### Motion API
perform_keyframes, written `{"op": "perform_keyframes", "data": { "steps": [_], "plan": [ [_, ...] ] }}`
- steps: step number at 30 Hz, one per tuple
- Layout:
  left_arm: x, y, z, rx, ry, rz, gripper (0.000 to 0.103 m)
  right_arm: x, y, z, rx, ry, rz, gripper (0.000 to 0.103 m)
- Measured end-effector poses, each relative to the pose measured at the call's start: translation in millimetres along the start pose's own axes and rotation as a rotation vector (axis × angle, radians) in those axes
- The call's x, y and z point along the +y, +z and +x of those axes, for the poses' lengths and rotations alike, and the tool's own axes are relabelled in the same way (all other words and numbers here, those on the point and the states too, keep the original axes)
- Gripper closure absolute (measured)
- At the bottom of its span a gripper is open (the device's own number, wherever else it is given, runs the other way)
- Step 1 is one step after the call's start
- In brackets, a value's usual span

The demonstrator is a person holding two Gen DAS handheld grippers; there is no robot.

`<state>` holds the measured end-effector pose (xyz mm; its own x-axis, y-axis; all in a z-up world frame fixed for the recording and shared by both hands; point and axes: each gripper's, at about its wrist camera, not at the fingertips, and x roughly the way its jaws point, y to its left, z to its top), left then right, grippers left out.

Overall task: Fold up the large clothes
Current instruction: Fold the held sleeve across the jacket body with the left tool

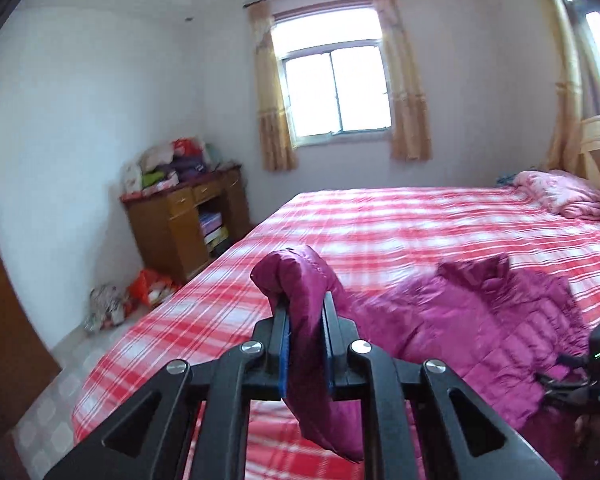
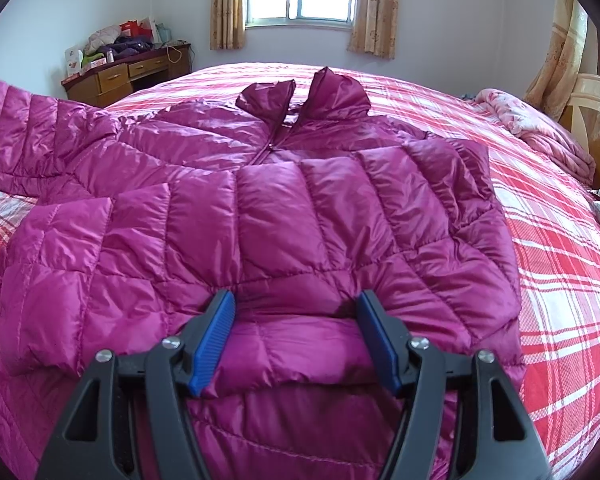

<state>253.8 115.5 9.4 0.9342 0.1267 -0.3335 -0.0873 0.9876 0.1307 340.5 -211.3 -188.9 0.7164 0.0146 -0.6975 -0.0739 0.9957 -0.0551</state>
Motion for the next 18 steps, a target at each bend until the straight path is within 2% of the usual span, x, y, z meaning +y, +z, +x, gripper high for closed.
{"op": "perform_keyframes", "data": {
  "steps": [2,5,7,10,14,18],
  "plan": [
    [-26,11,-5,-0.026,-0.057,0.024,0.091,-1,0,-1,-0.003,0.006,0.004,0.036],
    [-76,18,-8,-0.041,-0.154,0.11,0.091,-3,2,-2,-0.007,0.021,0.011,0.034],
    [-117,14,-3,0.001,-0.213,0.217,0.091,-9,4,-5,-0.009,0.058,0.03,0.033],
    [-165,-1,3,0.031,-0.285,0.317,0.091,-27,5,-14,-0.007,0.129,0.112,0.033],
    [-209,-23,3,0.056,-0.373,0.379,0.091,-54,0,-31,-0.046,0.1,0.194,0.033],
    [-245,-38,5,0.073,-0.433,0.414,0.091,-76,-10,-29,-0.045,0.088,0.276,0.033]
  ]
}}
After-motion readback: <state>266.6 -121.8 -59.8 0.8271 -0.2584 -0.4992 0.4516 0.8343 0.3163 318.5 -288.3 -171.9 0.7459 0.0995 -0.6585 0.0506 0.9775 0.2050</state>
